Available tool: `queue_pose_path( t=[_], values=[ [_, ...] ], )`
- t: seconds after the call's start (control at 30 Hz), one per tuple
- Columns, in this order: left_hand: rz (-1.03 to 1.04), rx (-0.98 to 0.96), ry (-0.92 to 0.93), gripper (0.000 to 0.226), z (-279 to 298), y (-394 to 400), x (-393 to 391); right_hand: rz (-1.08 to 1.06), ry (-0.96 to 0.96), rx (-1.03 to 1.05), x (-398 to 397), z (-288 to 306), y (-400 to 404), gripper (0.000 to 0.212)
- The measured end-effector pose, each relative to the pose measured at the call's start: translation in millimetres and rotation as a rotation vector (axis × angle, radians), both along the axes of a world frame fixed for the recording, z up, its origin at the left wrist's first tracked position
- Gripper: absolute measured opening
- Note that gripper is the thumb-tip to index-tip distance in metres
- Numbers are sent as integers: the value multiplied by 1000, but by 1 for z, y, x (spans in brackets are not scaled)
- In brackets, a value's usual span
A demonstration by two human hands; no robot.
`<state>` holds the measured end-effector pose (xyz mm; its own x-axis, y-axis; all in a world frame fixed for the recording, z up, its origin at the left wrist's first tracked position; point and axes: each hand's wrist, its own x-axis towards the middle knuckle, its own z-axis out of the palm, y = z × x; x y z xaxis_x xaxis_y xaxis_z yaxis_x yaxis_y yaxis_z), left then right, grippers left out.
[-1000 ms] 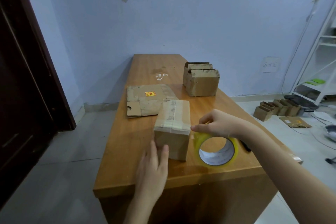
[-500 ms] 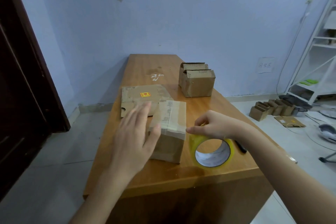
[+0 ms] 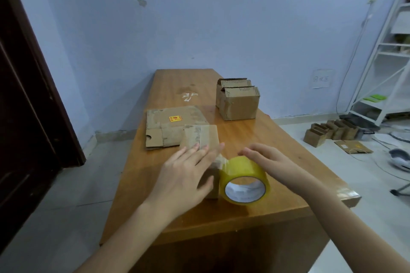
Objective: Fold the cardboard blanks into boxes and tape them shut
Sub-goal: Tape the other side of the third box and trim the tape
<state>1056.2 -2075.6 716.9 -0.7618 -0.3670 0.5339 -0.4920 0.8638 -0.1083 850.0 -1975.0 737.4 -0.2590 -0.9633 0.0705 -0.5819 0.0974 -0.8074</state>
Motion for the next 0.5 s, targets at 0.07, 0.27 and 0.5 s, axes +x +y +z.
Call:
queue_pose_path(
  t=[0.07, 0.27, 0.5],
  values=[
    [-1, -28, -31, 60, 6, -1, -2, 39, -57, -105, 0, -13, 7, 38],
    [15, -68, -79, 52, 11, -1, -3, -2, 81, -348, 12, -33, 8, 38],
    [-18, -117, -31, 42, 7, -5, -3, 7, 548, -153, 9, -10, 0, 45]
  ],
)
